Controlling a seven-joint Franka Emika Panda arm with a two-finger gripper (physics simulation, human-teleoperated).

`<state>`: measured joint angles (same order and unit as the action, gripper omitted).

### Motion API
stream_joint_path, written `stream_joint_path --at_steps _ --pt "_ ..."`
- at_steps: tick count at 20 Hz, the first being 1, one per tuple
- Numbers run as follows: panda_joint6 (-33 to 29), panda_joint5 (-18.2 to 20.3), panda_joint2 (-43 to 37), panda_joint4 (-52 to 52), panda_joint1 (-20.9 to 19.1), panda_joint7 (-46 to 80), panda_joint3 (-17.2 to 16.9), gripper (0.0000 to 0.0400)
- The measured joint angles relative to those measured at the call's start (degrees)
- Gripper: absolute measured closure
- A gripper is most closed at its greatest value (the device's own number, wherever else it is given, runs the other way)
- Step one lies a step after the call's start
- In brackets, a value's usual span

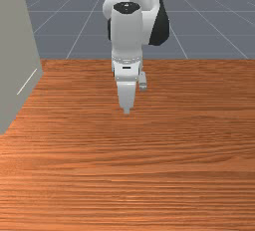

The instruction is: Open the drawer

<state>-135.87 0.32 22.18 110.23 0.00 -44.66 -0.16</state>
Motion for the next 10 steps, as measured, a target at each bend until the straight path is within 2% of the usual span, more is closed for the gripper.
stream_joint_path --at_steps 1,2,4,5,6,7,8,10 --pt "8.1 -4.1 2.3 -4.5 2.1 5.4 -2.3 0.0150" --pt "7.2 -3.1 1.9 -3.2 2.1 9.6 -3.1 0.0091" --pt "3.7 -2.6 0.5 -0.2 0.8 5.8 -2.6 0.0034" --pt "5.3 -2.8 -3.9 4.2 1.7 15.1 -3.6 0.0176" --pt "7.4 -2.8 -7.7 5.9 2.0 17.6 -3.6 0.0264" --pt "8.8 -3.0 -10.2 6.5 2.3 20.1 -3.6 0.0317" --pt "9.6 -3.2 -11.6 7.0 2.6 22.6 -3.6 0.0350" --pt "10.2 -3.5 -12.8 7.7 2.8 26.9 -3.9 0.0381"
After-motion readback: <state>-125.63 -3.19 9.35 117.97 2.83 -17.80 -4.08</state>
